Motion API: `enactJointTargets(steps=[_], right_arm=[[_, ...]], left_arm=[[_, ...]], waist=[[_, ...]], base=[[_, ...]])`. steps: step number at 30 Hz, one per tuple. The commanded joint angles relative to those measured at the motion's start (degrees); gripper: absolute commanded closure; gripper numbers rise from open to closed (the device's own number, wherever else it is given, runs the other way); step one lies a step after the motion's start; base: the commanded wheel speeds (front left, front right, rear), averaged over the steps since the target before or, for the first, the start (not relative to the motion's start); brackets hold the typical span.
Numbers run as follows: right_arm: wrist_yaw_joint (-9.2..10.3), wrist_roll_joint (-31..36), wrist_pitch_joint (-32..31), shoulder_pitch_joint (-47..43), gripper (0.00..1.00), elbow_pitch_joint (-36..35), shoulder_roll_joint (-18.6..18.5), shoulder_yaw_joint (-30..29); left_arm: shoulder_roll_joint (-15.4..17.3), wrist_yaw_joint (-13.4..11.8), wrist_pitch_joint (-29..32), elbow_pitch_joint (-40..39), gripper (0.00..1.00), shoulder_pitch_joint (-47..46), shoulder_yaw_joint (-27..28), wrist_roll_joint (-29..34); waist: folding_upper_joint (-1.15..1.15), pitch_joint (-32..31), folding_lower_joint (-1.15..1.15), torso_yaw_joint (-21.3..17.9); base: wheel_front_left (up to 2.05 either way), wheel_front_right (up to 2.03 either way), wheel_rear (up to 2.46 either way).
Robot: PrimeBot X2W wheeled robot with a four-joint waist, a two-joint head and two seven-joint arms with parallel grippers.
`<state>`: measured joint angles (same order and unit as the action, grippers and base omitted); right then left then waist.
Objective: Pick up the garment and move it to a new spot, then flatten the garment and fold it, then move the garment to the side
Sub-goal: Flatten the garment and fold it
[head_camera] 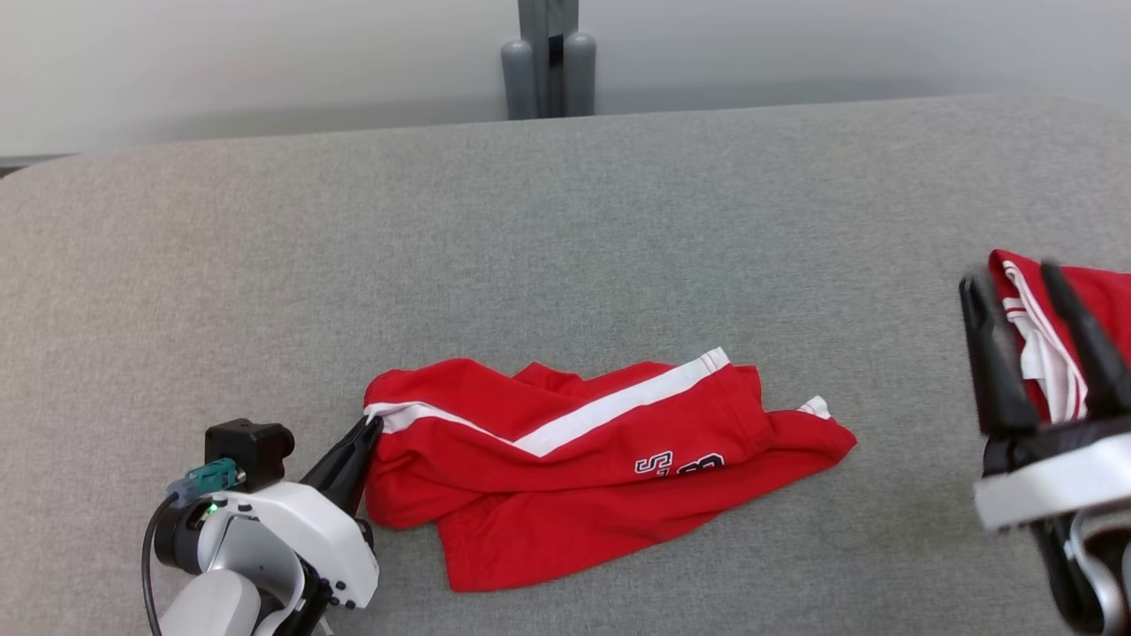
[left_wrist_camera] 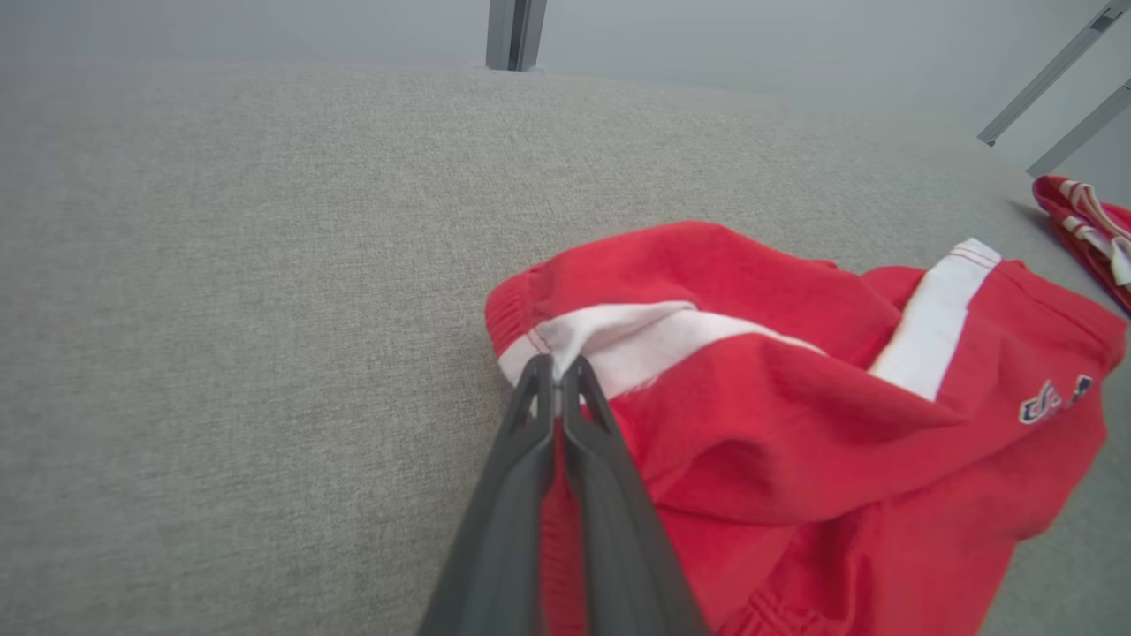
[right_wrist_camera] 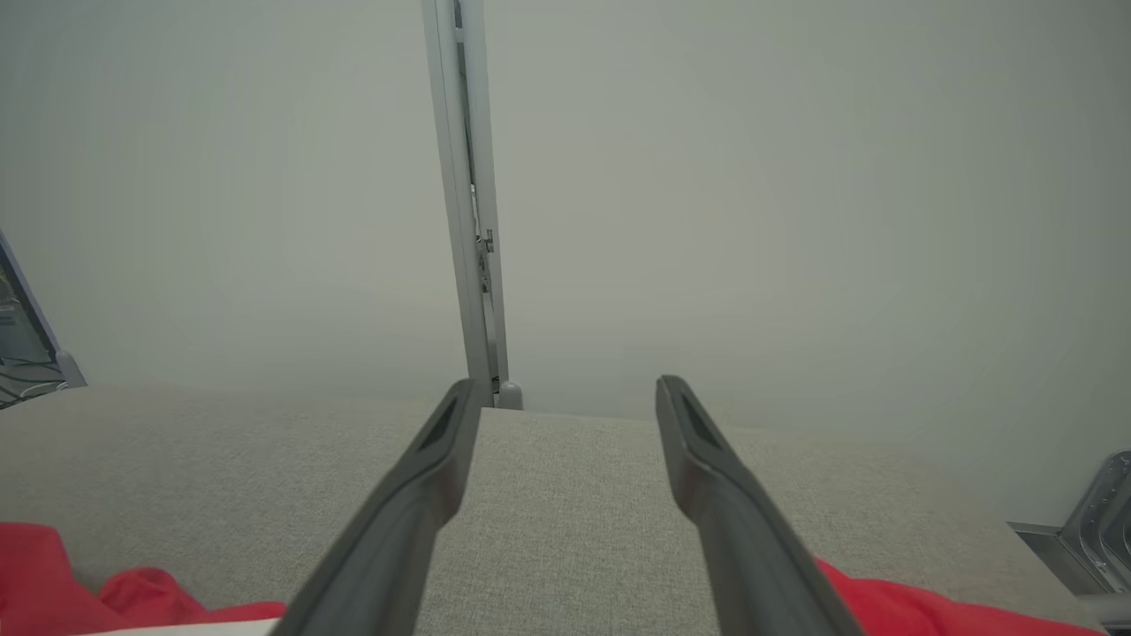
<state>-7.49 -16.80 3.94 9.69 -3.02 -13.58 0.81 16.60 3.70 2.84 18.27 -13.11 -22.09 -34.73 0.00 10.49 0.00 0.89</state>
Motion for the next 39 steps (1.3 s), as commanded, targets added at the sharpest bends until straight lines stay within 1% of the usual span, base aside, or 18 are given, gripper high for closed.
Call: enactJointTargets(steps=[1,7,11,18,26,30,32,35,36,38,39], right_arm=[[-0.01,0.5,-1.0,-1.4,0.00,-0.5,0.6,-0.5],[-0.01,1.0,-3.7,-9.4,0.00,-4.0,5.5,-2.4],[-0.01,0.3,-4.3,-12.5,0.00,-5.1,7.1,-2.9],[-0.01,0.3,-5.4,-13.5,0.00,-6.1,7.6,-2.4],[-0.01,-0.2,-5.8,-13.1,0.00,-6.3,7.3,-2.1],[-0.01,-3.7,-8.4,-11.6,0.00,-5.4,5.7,-0.3],[-0.01,-6.4,-10.9,-10.0,0.00,-4.3,3.5,1.2],[-0.01,-11.6,-15.3,-6.3,0.00,-3.0,-0.2,4.7],[-0.02,-12.0,-16.8,-5.0,0.00,-2.3,-2.5,6.0],[-0.01,-15.6,-19.3,-2.1,0.00,-1.6,-5.4,8.9],[-0.03,-16.4,-20.6,-0.6,0.00,-1.2,-7.4,10.8]], left_arm=[[0.3,-0.3,0.0,-0.3,1.00,0.4,0.2,-0.2],[1.1,-1.3,0.9,-1.5,1.00,3.1,0.3,-0.9],[1.4,-1.9,1.5,-2.4,1.00,4.5,0.2,-1.3],[2.1,-2.6,2.5,-3.9,1.00,5.5,0.0,-1.5],[2.1,-2.8,2.9,-4.7,1.00,5.0,-0.4,-1.7],[2.0,-2.7,2.9,-5.2,1.00,4.0,-0.6,-1.6],[1.9,-2.5,2.9,-5.3,1.00,3.4,-0.9,-1.4],[1.5,-2.0,2.7,-5.3,1.00,2.2,-1.5,-1.0],[1.4,-1.7,2.5,-5.2,1.00,1.7,-1.7,-1.0],[0.9,-1.5,2.5,-5.0,1.00,0.6,-2.1,-0.7],[0.6,-1.2,2.4,-4.8,1.00,0.1,-2.4,-0.6]], waist=[[0.00,-0.8,0.00,-0.7],[0.00,-2.7,0.00,-1.6],[0.00,-3.5,0.00,-1.9],[0.00,-3.8,0.00,-2.3],[0.00,-3.4,0.00,-2.1],[0.00,-2.2,0.00,-1.7],[0.00,-1.2,0.00,-1.4],[0.00,0.9,0.00,-0.5],[0.00,1.7,0.00,-0.1],[0.00,3.4,0.00,0.9],[0.00,4.2,0.00,1.3]], base=[[0.00,0.00,0.00],[0.00,0.00,0.00],[0.00,0.00,0.00],[0.00,0.00,0.00],[0.00,0.00,0.00],[0.00,0.00,0.00],[0.00,0.00,0.00],[0.00,0.00,0.00],[0.00,0.00,0.00],[0.00,0.00,0.00],[0.00,0.00,0.00]])
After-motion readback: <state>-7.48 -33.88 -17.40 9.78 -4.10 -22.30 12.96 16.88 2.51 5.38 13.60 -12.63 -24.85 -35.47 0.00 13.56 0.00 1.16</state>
